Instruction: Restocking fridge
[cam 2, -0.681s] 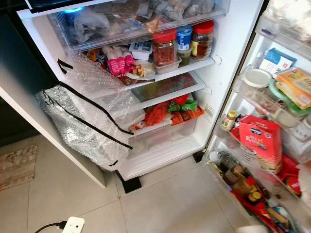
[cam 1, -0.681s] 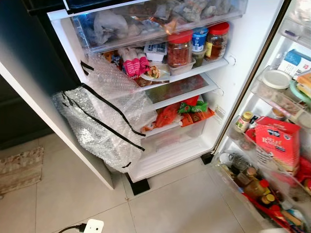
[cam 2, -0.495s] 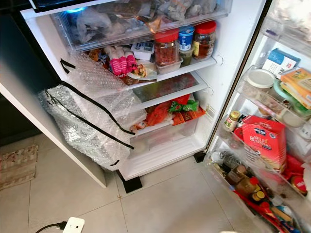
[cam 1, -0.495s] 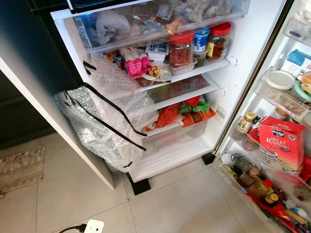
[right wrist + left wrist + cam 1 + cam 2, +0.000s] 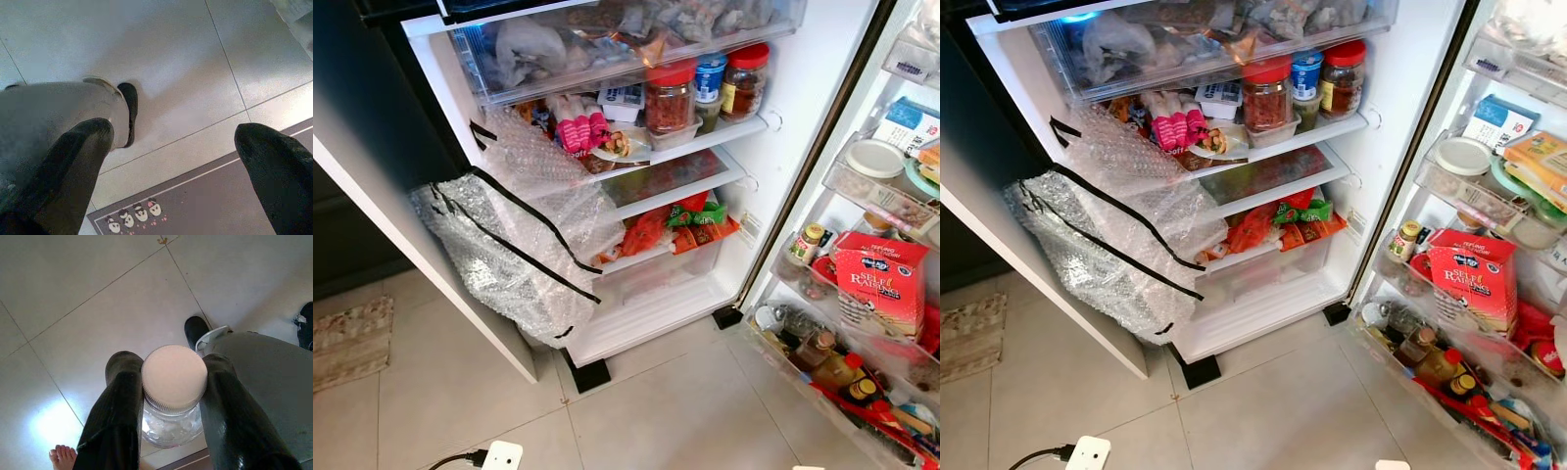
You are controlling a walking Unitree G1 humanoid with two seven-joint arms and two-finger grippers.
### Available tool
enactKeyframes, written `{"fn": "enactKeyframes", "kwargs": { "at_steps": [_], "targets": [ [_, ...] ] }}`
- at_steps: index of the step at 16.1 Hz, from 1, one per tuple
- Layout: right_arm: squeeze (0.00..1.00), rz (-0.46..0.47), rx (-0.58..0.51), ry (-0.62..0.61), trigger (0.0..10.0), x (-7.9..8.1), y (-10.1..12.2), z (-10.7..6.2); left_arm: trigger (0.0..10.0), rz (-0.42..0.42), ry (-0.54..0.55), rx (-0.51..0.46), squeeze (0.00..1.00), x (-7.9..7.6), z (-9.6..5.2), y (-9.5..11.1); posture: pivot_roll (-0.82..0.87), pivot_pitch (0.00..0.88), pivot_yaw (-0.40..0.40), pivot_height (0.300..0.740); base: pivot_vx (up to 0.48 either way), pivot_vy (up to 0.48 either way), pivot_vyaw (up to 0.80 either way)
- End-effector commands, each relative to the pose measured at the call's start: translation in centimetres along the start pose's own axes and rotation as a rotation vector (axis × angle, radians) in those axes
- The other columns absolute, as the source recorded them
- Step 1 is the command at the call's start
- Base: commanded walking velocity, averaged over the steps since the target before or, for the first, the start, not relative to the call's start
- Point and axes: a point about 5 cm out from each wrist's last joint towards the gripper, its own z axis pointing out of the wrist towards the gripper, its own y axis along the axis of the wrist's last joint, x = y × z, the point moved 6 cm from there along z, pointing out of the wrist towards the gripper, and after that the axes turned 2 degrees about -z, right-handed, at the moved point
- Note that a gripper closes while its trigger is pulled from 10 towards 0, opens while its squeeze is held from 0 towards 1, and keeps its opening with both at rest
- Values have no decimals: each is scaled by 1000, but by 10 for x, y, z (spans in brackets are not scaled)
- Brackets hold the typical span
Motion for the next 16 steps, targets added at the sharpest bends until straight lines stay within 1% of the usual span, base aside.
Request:
{"fn": "enactKeyframes", "kwargs": {
  "at_steps": [1, 3, 5, 6, 9, 11, 14, 16],
  "targets": [
    [0, 7, 2, 20, 10000, 7, 1, 1, 10000, 10, -7, 24, 0, -3, -1, -8, -81, 166, 39, 740, 0, -244, 0],
    [0, 21, 9, 10, 10000, 4, -3, 0, 10000, 12, -16, 25, 0, -7, -1, -8, -90, 152, 45, 740, 0, -257, 0],
    [0, 34, 23, 4, 10000, 2, -9, -1, 10000, 17, -17, 31, 0, -9, -1, -10, -84, 120, 49, 740, 0, -291, 0],
    [0, 34, 41, 5, 10000, 2, -16, -3, 10000, 12, -15, 30, 0, -9, -2, -11, -69, 97, 46, 740, 0, -292, 0],
    [0, 8, 64, 7, 10000, 1, -24, -4, 10000, 29, -19, 35, 0, -7, -2, -13, -76, 62, 55, 740, 0, -311, 0],
    [0, 26, 55, -2, 10000, 1, -22, -4, 10000, 30, -11, 35, 0, -3, -1, -10, -90, 102, 59, 740, 0, -377, 0],
    [0, 26, 49, -6, 10000, 1, -19, -3, 10000, 1, 10, 22, 0, -1, 0, -4, -73, 115, 57, 740, 0, -377, 0],
    [0, 29, 52, -9, 10000, 1, -20, -3, 10000, 0, 13, 13, 0, 2, 0, -1, -69, 117, 58, 740, 0, -375, 0]
  ]
}}
